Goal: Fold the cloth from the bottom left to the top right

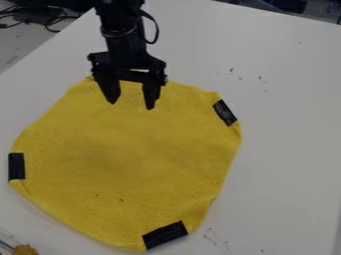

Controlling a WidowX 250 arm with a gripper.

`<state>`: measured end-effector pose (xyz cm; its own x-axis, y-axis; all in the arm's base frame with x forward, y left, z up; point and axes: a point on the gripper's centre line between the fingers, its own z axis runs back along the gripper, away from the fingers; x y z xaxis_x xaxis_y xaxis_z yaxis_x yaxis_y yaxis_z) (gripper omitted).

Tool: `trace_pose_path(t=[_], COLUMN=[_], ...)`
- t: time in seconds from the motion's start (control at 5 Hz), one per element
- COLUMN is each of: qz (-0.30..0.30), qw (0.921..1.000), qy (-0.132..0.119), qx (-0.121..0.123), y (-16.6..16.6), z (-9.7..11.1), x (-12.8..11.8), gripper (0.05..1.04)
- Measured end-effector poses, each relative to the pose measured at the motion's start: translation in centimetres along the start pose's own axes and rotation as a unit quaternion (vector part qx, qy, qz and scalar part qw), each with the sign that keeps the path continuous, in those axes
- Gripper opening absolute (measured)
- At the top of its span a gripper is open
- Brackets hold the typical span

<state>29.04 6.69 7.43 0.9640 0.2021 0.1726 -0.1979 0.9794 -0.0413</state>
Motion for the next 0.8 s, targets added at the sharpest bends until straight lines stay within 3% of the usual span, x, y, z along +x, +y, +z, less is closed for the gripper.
trace_pose_path(t=[0.2, 0.4, 0.8], qz=[0.054, 0.071, 0.079], qw=[0.9983, 0.9963, 0.9852], qy=[-0.018, -0.012, -0.005], qx=[0.014, 0.047, 0.152], y=[3.2, 5.5, 10.0], z=[0.3, 0.0, 0.6], x=[-3.2, -5.7, -7.6], gripper=[1.001, 1.001, 1.001])
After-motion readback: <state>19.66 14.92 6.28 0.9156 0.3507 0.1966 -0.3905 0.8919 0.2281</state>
